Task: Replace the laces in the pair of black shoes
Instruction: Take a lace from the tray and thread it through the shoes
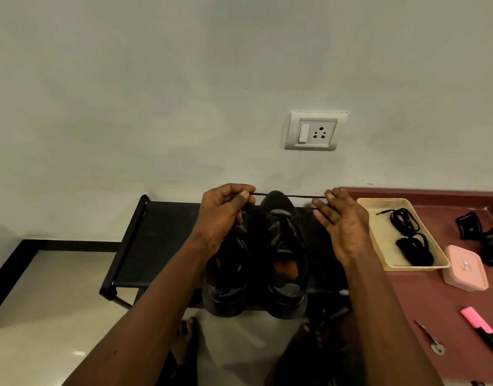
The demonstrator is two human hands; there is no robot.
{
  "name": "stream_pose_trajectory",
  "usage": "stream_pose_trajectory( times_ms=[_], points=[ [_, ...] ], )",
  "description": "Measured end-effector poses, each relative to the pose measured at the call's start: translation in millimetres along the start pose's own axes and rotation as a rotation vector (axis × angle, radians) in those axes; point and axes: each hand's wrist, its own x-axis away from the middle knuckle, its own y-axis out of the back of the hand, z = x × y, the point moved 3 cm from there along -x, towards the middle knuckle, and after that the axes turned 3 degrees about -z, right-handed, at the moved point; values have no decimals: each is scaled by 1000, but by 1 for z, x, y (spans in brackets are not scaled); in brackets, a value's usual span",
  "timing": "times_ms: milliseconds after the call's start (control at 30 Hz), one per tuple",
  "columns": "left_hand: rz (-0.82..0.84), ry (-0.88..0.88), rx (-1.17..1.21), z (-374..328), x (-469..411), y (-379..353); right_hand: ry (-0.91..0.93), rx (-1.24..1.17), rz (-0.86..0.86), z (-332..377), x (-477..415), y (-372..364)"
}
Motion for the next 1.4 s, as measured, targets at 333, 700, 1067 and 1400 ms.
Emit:
stream_pose_trajectory(
  times_ms=[333,700,1067,1400],
  points=[
    [-63,-169,-286,21,-9,27,85,687,-223,-33,1,15],
    [231,-323,-464,34,6,-18,471,926,202,-51,57,-34],
    [172,-374,-492,35,-11,-2,538,850,-123,-24,31,-3],
    [-1,-372,-582,38,-29,-23,386,802,-320,-21,5,9]
  ],
)
